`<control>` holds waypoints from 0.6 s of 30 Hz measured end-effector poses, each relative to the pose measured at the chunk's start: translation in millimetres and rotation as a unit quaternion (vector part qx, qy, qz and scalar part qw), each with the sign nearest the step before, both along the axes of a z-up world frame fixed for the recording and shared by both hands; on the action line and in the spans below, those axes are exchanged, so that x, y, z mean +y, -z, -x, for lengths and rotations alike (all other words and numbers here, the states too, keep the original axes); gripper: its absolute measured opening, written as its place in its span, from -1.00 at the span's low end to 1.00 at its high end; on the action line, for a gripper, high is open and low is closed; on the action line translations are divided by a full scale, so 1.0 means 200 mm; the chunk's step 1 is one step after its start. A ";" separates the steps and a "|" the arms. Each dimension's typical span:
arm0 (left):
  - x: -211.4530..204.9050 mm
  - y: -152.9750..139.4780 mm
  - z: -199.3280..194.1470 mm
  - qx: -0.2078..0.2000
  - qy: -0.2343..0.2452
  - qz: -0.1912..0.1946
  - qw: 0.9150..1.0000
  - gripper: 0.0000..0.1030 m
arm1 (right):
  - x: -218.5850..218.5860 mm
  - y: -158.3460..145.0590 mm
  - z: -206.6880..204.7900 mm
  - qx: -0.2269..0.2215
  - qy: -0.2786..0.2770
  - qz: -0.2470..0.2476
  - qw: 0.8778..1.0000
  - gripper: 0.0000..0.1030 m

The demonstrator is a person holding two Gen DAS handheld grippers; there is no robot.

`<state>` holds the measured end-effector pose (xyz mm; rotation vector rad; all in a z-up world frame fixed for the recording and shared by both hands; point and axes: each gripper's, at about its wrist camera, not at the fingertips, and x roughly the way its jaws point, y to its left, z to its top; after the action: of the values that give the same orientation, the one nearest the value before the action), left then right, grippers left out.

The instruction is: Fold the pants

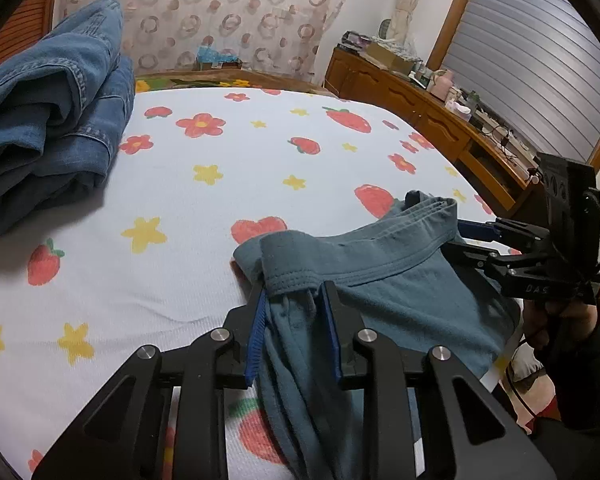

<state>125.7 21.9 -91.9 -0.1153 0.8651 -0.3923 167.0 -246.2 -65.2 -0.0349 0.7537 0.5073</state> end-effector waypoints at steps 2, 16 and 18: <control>0.00 0.01 -0.01 0.002 -0.001 -0.003 1.000 -0.46 | 0.00 0.00 -0.01 0.005 -0.003 -0.011 1.000 0.09; -0.02 -0.04 0.03 -0.016 0.008 -0.009 1.000 -0.69 | -0.03 -0.01 0.00 0.014 -0.017 -0.053 0.998 -0.65; -0.03 -0.06 0.05 -0.024 0.009 -0.012 1.000 -0.72 | -0.03 -0.03 0.02 0.006 -0.021 -0.058 0.998 -0.70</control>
<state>116.5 16.2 -79.0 -0.0756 0.8228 -0.4005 163.8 -251.3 -59.6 0.0608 0.7344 0.5900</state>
